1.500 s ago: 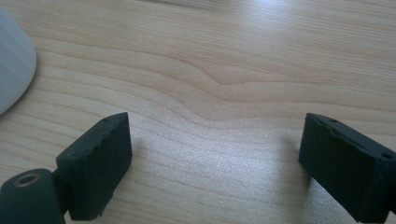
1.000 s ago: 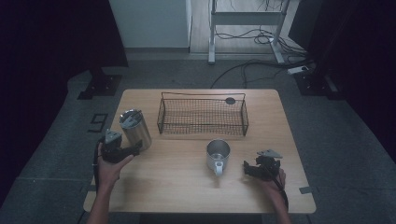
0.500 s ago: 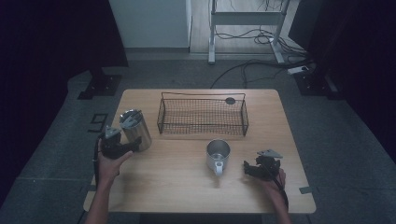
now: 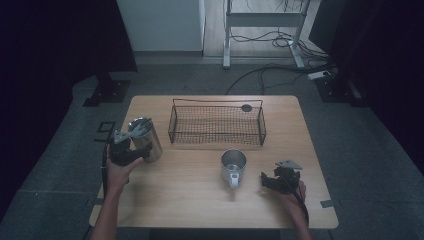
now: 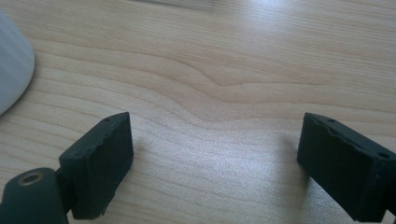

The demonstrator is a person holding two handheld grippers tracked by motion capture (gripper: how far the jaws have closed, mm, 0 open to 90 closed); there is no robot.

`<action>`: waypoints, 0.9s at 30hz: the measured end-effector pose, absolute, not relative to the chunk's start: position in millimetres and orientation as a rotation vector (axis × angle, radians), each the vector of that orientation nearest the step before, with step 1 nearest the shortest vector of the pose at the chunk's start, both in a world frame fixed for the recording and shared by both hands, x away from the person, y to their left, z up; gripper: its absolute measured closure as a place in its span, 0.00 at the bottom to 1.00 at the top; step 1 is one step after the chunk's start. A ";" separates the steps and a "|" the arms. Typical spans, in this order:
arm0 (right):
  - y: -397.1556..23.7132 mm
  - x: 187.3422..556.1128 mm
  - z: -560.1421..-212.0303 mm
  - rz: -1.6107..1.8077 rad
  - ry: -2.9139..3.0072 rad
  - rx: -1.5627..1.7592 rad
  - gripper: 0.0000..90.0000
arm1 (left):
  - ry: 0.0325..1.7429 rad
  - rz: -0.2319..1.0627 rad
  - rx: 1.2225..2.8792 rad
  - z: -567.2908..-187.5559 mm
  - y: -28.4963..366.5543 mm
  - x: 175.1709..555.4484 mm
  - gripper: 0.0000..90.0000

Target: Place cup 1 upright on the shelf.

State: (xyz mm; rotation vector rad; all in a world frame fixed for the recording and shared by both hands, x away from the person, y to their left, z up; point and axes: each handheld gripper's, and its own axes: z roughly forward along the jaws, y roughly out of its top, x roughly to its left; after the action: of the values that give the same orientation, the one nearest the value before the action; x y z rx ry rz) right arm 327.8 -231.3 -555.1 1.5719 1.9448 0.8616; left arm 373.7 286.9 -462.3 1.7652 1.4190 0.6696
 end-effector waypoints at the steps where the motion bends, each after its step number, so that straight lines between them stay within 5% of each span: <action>1: -231.2 327.8 -555.1 0.862 1.944 1.573 0.11 | 1.421 0.671 1.764 -462.9 287.0 374.6 0.09; 27: -231.4 327.8 -555.1 0.862 1.940 1.575 0.12 | 1.387 0.654 1.751 -468.1 284.5 401.5 0.03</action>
State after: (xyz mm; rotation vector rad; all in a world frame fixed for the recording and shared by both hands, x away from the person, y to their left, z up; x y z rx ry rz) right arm 327.8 -231.4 -555.1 1.5747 1.9403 0.8618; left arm 401.5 284.5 -468.1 1.7513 1.3873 0.6538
